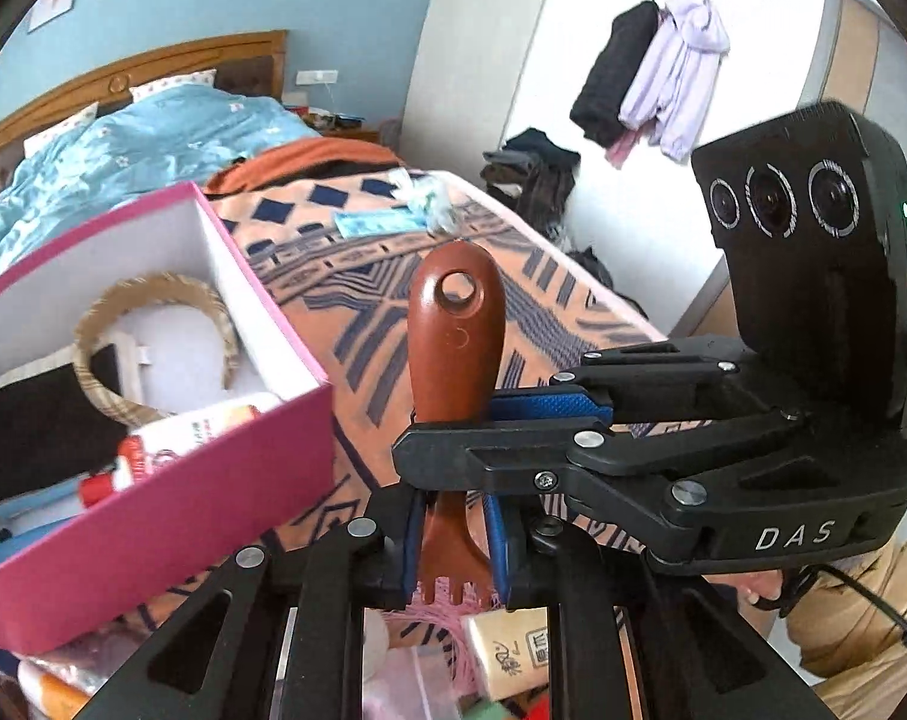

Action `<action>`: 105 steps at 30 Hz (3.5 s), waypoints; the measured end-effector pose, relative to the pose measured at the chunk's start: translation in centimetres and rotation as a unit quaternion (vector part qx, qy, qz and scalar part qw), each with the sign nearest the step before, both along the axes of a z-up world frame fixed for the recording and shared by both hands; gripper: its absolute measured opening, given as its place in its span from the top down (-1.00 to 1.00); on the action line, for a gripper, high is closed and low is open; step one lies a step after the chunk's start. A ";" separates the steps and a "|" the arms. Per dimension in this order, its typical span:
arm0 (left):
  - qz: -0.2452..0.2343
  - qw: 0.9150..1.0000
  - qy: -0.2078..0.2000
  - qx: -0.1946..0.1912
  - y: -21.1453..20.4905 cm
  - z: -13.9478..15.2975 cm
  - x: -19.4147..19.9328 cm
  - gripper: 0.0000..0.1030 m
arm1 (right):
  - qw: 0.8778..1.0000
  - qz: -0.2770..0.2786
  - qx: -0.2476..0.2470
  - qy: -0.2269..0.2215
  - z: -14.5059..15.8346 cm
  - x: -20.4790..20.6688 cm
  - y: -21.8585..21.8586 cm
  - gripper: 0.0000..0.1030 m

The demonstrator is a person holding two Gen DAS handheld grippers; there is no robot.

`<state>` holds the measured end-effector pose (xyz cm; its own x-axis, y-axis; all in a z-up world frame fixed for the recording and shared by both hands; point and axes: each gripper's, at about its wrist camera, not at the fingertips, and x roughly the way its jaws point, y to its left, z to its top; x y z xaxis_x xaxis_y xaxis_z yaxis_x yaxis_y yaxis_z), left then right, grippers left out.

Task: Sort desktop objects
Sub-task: 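Carry the comb with the right gripper over the pink box, then open the right gripper to drop the comb into the box, then move the right gripper back to the pile toward the red plastic tool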

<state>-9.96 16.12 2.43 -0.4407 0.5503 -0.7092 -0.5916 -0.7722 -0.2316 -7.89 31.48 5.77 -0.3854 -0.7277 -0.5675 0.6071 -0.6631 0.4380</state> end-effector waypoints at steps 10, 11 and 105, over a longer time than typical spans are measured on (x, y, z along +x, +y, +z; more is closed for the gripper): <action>0.031 0.999 0.032 -0.003 -3.5 3.5 -0.1 0.67 | 0.999 0.030 -0.011 0.039 3.5 -0.1 -3.4 0.71; 0.033 0.999 0.032 -0.003 -3.9 3.7 -0.2 0.67 | 0.999 0.033 -0.012 0.041 3.8 -0.2 -3.7 0.71; 0.106 0.994 0.042 0.000 -10.5 2.7 -0.1 0.16 | 0.996 0.048 0.038 0.059 3.6 -4.0 -6.8 0.02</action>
